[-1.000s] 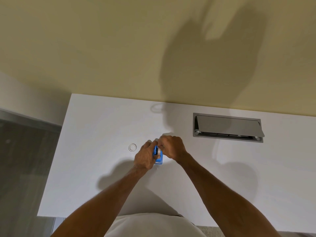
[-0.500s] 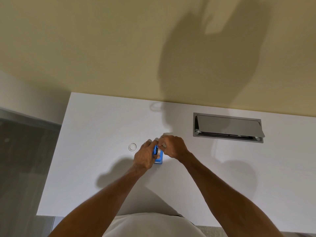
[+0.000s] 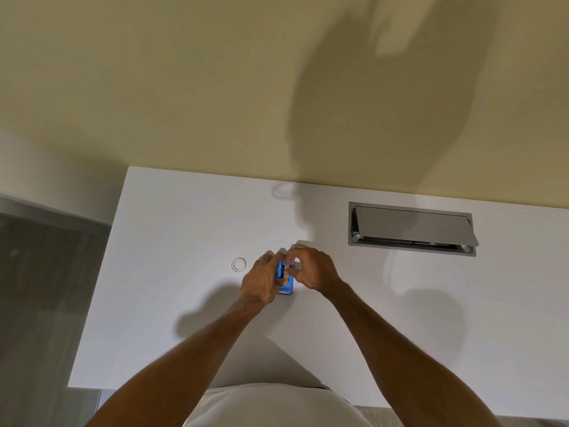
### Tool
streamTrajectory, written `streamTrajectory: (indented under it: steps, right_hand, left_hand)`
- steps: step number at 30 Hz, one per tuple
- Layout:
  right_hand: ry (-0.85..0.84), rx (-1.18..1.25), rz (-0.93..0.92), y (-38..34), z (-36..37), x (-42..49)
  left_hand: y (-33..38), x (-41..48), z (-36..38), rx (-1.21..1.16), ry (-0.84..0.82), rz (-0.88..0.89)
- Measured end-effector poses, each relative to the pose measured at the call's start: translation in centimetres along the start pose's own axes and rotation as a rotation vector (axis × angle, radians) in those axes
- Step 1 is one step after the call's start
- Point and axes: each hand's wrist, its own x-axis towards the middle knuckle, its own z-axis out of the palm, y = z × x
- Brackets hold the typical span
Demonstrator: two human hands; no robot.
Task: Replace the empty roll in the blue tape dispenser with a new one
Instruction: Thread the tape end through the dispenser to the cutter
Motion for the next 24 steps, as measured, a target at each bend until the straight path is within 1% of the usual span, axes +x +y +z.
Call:
streamTrajectory:
  steps: [5,9,13,16,21,24]
  right_hand:
    - [-0.034,-0.024,-0.026,0.1,-0.1,-0.6]
    - [-0.003,-0.066,-0.037,-0.3,0.6,-1.2]
    - [0.029,-0.005,-0.03,-0.6,0.8,-1.6]
    - [0.032,-0.027,-0.046,-0.6,0.6,-2.0]
    - [0.065,-0.033,-0.023,-0.6,1.0,-2.4]
    - [0.051,-0.026,-0.021,-0.7,1.1,-2.3]
  left_hand:
    - [0.1,-0.2,0.1,-0.015,0.008,-0.002]
    - [0.1,-0.4,0.2,-0.043,0.014,-0.001]
    - [-0.2,-0.8,0.0,-0.029,0.018,-0.022]
    - [0.0,-0.8,-0.1,-0.03,0.012,-0.036]
    - [0.2,-0.7,-0.3,-0.017,-0.003,-0.044]
    - [0.1,-0.7,-0.2,-0.007,-0.005,-0.042]
